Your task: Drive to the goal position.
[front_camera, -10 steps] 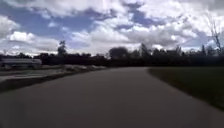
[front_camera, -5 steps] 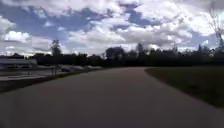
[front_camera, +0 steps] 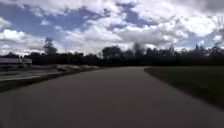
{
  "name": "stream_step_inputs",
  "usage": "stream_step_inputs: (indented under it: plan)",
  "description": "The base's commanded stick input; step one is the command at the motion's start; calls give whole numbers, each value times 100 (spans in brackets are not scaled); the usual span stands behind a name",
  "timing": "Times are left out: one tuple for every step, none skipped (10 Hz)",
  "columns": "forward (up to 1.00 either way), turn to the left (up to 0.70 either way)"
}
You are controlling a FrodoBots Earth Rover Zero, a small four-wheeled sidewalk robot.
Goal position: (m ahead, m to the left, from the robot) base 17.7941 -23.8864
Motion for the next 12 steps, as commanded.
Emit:
stream_step_inputs:
  plan:
    - [100, -12]
    - [100, -10]
    - [100, -7]
    - [100, -6]
    - [100, -5]
    - [100, -5]
    - [100, -5]
    - [100, -5]
    - [100, -5]
    - [100, -5]
    - [100, -5]
    - [100, -5]
